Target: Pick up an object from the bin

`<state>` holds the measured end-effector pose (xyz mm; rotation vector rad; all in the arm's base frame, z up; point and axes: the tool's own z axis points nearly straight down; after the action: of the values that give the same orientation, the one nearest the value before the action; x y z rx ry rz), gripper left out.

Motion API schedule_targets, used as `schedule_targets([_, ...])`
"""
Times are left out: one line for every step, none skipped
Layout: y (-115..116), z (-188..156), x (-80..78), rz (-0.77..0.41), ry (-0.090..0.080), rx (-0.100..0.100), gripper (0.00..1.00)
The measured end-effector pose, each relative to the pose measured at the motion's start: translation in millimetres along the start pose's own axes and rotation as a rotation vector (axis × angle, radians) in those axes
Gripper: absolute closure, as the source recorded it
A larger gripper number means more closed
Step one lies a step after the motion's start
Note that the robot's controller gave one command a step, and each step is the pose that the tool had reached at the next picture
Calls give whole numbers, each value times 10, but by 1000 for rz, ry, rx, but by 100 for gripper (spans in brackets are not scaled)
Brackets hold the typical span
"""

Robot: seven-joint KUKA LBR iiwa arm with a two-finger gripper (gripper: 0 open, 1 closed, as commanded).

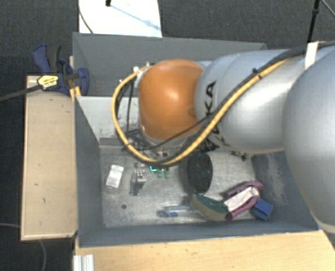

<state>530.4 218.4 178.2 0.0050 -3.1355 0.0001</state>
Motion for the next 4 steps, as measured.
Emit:
schedule_targets([352,1098,68,-182,-5,0,0])
schedule_targets([230,877,28,-116,-12,-3,0])
schedule_targets([231,884,31,-112,-10,-3,100])
schedule_targets([230,884,31,-108,-10,-3,0])
